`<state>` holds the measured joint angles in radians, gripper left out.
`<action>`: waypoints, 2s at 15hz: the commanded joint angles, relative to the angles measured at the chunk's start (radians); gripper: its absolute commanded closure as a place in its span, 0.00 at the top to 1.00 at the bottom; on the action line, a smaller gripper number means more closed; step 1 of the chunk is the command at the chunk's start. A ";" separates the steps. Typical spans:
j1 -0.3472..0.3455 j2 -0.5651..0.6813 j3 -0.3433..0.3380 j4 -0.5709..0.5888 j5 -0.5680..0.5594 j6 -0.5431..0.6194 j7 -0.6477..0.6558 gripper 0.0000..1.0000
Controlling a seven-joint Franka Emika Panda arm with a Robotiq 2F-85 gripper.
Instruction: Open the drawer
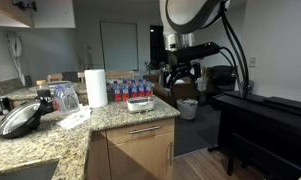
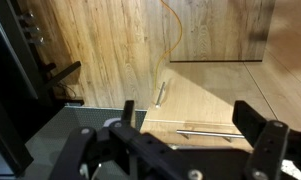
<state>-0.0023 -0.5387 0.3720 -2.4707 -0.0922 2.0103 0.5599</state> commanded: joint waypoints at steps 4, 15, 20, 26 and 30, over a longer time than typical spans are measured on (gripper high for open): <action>0.093 0.008 0.029 -0.146 0.016 0.129 0.118 1.00; 0.098 0.229 0.079 -0.179 -0.108 0.290 0.263 1.00; 0.098 0.368 0.077 -0.103 -0.326 0.199 0.288 1.00; 0.170 0.544 0.040 0.048 -0.581 0.018 0.269 1.00; 0.245 0.653 0.000 0.131 -0.700 -0.076 0.248 1.00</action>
<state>0.1872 0.0286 0.4062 -2.4063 -0.7102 2.0049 0.8140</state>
